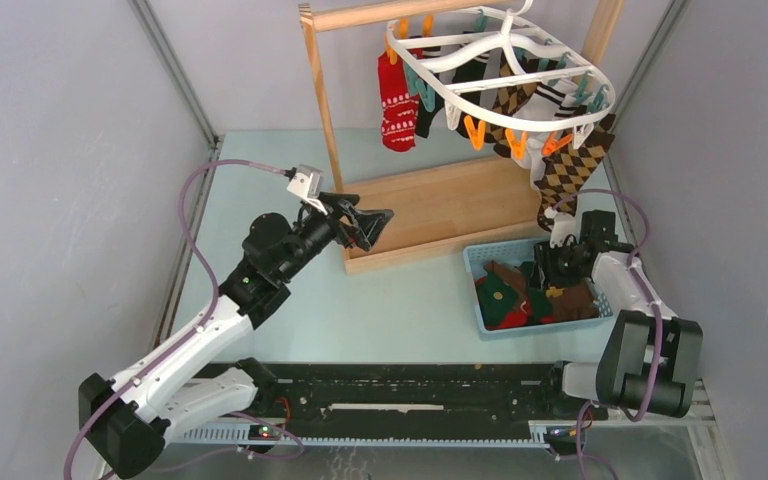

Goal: Clip the socks to the hanger
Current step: Pick up the sock from the bin.

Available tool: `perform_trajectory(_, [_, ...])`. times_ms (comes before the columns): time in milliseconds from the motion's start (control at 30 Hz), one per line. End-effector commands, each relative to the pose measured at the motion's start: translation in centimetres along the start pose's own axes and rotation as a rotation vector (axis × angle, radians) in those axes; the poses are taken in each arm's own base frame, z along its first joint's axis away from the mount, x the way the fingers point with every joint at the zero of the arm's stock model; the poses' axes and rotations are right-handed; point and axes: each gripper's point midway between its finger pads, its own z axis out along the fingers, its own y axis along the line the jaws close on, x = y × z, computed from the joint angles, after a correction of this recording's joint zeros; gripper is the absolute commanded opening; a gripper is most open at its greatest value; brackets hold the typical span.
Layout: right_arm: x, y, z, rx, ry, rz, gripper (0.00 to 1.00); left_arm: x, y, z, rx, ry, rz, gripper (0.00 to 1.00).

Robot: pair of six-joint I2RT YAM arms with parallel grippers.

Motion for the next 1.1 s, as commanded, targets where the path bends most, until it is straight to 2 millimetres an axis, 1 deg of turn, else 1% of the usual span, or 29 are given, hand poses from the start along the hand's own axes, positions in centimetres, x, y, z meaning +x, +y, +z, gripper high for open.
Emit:
perform_trajectory(0, [-1.9,-0.7,0.4,0.048,-0.048,0.036,0.48,-2.0,-0.7,0.2,0.021,-0.06,-0.022,1.0])
perform_trajectory(100, [-2.3,-0.4,0.0,0.042,-0.072,0.021,0.26,-2.1,-0.6,0.0,0.014,-0.062,-0.03,0.99])
perform_trajectory(167, [-2.7,-0.5,-0.8,0.051,-0.097,0.005,0.12,-2.2,-0.6,-0.1,0.01,-0.066,-0.031,0.99])
perform_trajectory(233, [-3.2,-0.5,-2.1,0.07,-0.144,-0.012,0.04,-2.2,-0.6,-0.3,0.007,-0.071,-0.033,0.99])
perform_trajectory(267, [-3.4,-0.6,-2.8,0.079,-0.162,-0.02,0.02,-2.2,-0.6,-0.3,0.006,-0.071,-0.034,0.99])
perform_trajectory(367, [-4.2,0.1,-5.3,0.07,-0.216,-0.059,0.01,-2.3,-0.7,-0.4,0.01,-0.074,-0.033,0.99])
perform_trajectory(467, [-5.1,1.7,-8.4,0.011,-0.295,-0.112,0.01,-2.4,-1.2,-0.3,0.041,-0.077,-0.026,0.99])
perform_trajectory(600, [-6.0,4.5,-12.3,-0.054,-0.401,-0.24,0.0,-2.5,-2.6,0.0,0.123,-0.079,-0.016,0.99])
perform_trajectory(733, [-6.8,7.4,-14.9,-0.102,-0.506,-0.335,0.0,-2.7,-4.3,0.0,0.223,-0.085,-0.004,0.98])
perform_trajectory(800, [-7.2,8.6,-15.9,-0.131,-0.551,-0.364,0.0,-2.6,-5.0,0.0,0.266,-0.086,0.001,0.98])
perform_trajectory(867, [-7.5,9.0,-16.3,-0.125,-0.572,-0.374,0.0,-2.6,-5.4,-0.2,0.293,-0.088,-0.002,0.98])
perform_trajectory(967, [-7.2,9.5,-16.3,-0.151,-0.565,-0.386,0.0,-2.3,-5.7,-0.4,0.312,-0.08,-0.009,0.98])
perform_trajectory(1067, [-6.7,10.6,-16.2,-0.207,-0.562,-0.417,0.0,-2.0,-6.2,-0.5,0.34,-0.072,-0.02,0.97])
